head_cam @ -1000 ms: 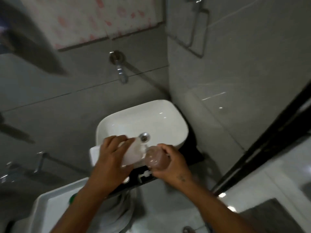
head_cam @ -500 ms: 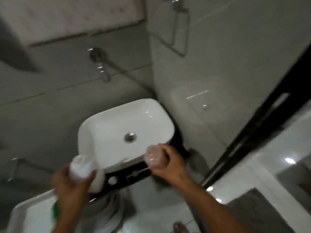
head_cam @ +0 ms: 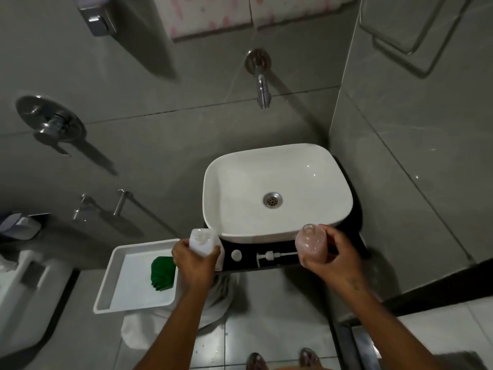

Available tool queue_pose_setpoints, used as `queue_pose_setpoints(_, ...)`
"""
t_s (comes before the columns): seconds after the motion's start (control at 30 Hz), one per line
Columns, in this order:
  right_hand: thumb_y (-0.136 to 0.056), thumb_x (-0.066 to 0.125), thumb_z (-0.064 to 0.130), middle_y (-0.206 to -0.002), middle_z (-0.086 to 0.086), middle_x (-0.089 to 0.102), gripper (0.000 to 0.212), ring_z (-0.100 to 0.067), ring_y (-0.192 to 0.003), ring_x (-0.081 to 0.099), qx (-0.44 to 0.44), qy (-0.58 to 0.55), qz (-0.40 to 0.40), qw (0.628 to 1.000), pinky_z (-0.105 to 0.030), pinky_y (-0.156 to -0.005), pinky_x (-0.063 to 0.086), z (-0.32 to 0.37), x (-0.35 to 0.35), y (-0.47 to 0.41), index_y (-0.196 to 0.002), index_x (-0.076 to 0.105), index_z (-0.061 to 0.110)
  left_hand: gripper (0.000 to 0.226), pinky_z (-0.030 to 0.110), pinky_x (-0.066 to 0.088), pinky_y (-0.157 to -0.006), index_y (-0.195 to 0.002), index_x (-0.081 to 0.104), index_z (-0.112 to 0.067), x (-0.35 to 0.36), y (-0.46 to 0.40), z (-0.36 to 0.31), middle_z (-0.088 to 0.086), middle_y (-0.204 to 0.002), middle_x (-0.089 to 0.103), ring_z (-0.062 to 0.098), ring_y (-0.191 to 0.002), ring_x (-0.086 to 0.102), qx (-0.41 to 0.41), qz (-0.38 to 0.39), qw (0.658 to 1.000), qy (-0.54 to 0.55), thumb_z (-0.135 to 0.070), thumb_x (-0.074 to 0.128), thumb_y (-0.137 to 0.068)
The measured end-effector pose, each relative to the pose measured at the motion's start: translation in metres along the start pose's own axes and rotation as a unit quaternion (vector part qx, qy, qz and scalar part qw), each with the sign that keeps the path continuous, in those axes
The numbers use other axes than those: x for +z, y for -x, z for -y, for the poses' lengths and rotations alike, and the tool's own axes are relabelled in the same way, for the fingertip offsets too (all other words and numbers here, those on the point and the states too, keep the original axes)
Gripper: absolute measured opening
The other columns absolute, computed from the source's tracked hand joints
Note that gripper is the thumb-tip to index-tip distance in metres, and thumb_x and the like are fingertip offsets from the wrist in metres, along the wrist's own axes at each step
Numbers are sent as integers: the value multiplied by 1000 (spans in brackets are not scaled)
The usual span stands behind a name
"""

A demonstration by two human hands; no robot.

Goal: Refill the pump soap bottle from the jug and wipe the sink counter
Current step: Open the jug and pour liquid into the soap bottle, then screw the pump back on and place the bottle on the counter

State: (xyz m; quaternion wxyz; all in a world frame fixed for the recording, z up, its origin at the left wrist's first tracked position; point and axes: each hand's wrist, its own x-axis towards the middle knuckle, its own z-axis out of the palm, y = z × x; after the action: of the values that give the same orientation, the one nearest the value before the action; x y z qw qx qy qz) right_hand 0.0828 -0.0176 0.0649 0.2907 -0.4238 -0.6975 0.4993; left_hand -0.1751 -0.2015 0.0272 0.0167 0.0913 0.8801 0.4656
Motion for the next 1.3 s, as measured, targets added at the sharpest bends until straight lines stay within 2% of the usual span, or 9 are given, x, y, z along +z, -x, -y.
queue_pose_setpoints(0.1,-45,90,38,-112,23,65,76,3,-103,64,0,1,-3,1000,-26,-83,58,-2,0,-3,-112,57,53,69,43,50,-84,-101,56,-4,6,2,8,14,-105,57,31,-96,57,-15,15,1000,-4,-28,98,-52)
queue_pose_setpoints(0.23,-45,89,39,-111,32,62,76,4,-102,64,-4,7,-8,1000,-24,-81,58,-4,-3,-6,-112,56,54,70,47,51,-87,-101,57,-3,11,3,10,17,-105,58,35,-97,59,-17,10,1000,2,-25,99,-50)
queue_pose_setpoints(0.4,-45,90,39,-113,23,65,78,-1,-104,65,-2,8,-4,1000,-30,-84,59,-9,-3,-8,-114,56,52,73,45,53,-84,-99,56,-2,12,8,9,18,-102,60,36,-94,61,-2,10,1000,25,-20,102,-45)
queue_pose_setpoints(0.53,-45,90,39,-115,20,65,79,-3,-105,65,-2,2,1,1000,-33,-87,59,-11,-4,-10,-117,56,48,103,56,36,-102,-131,46,6,11,43,6,25,-129,48,42,-126,42,-28,-42,997,-62,-39,98,-54)
queue_pose_setpoints(0.63,-45,89,40,-117,17,65,81,-5,-107,64,5,-4,-1,1000,-35,-88,59,-13,-5,-11,-119,56,43,76,50,39,-98,-124,51,-5,12,87,8,12,-119,50,33,-115,47,97,-24,992,-81,-57,70,-72)
queue_pose_setpoints(0.77,-46,88,46,-118,20,62,82,1,-108,61,5,6,9,1000,-29,-89,57,-16,-8,-10,-120,56,41,39,33,45,-88,-114,67,-17,42,110,4,-2,-112,62,22,-104,57,307,185,924,-137,-29,75,-78)
queue_pose_setpoints(0.9,-47,90,42,-118,18,63,79,-1,-109,62,2,-2,3,1000,-30,-88,58,-15,-12,-9,-120,57,39,42,43,53,-94,-122,71,-9,86,78,-14,8,-122,70,33,-111,65,341,274,874,-212,-12,75,-81)
queue_pose_setpoints(1.1,-49,91,37,-119,19,63,78,-2,-109,62,-9,-6,-6,1000,-33,-88,59,-15,-24,-9,-120,58,39,25,36,39,-89,-113,67,-23,121,56,-12,-1,-122,67,24,-118,56,351,314,802,-367,-25,51,-94)
queue_pose_setpoints(1.3,-50,90,34,-118,20,63,77,-3,-110,62,-11,-6,-17,1000,-33,-89,58,-23,-36,-9,-120,58,38,22,36,43,-84,-100,69,-21,110,60,-13,1,-104,68,27,-102,64,364,322,807,-335,-26,62,-80)
